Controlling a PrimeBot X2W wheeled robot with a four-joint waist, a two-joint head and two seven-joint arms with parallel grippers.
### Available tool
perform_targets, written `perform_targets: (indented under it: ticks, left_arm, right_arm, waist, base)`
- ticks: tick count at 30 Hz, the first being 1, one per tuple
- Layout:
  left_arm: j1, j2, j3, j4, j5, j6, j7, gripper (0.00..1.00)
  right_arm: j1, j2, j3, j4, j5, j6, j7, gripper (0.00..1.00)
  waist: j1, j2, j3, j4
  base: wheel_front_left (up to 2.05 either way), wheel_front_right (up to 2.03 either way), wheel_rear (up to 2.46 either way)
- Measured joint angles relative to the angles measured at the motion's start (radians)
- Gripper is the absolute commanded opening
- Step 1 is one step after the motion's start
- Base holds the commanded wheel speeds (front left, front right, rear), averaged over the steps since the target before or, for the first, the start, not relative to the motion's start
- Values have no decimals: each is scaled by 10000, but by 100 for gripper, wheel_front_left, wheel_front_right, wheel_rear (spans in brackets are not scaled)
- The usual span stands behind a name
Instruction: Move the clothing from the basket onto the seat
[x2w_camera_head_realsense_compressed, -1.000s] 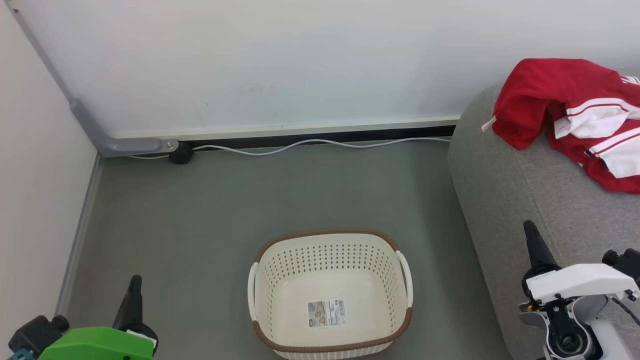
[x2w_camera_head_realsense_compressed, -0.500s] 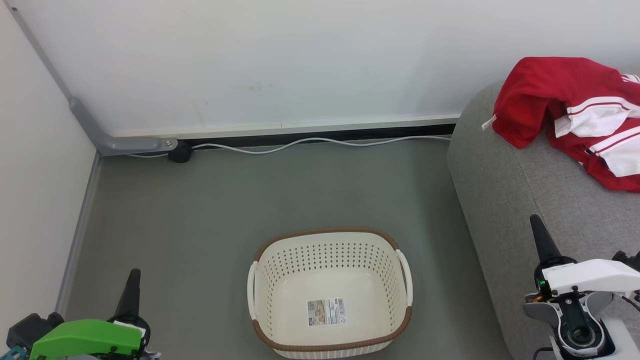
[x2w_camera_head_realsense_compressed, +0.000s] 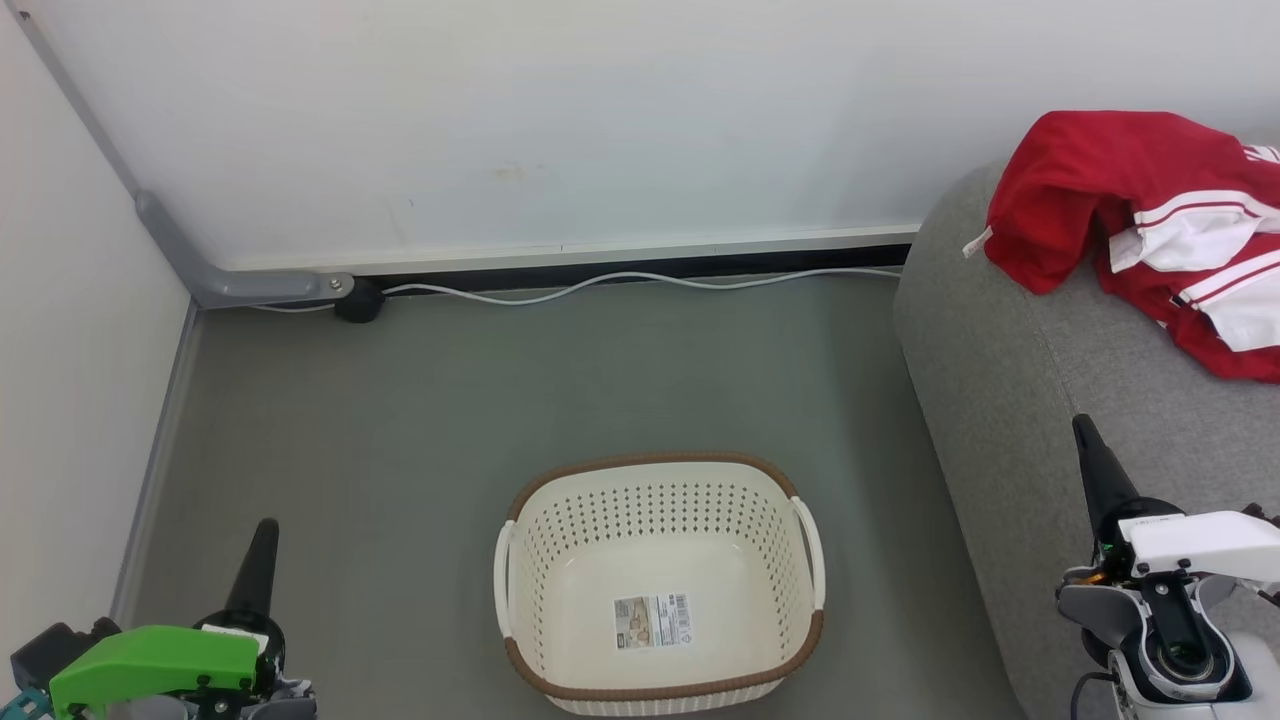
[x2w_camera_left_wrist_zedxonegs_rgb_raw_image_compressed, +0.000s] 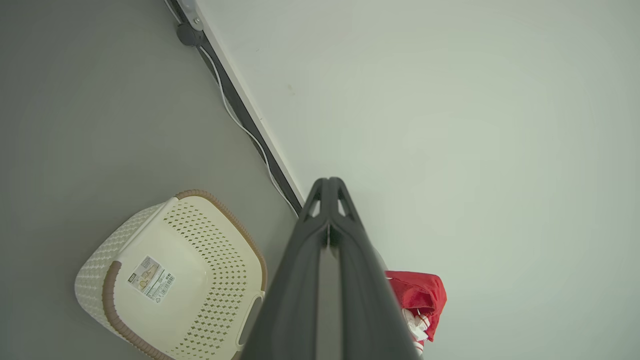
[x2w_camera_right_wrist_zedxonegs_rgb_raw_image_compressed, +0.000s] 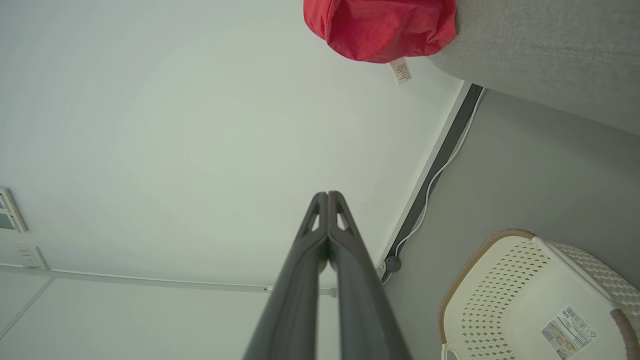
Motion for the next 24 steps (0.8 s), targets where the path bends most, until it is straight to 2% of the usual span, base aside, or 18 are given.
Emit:
perform_targets:
  ticks: [19, 24]
  left_arm:
    - [-626, -178, 382, 642, -2034, -470, 449, 0]
    - [-694, -198, 397, 686, -2159, -516, 504, 0]
  right_arm:
    - [-237, 215, -729, 81, 2385, 305, 685, 0]
    - [-257, 238, -750, 86, 2452, 307, 744, 0]
  waist:
    - [0, 0, 62, -14]
    - [0, 0, 62, -14]
  base:
    - [0, 0, 0]
    - [0, 0, 0]
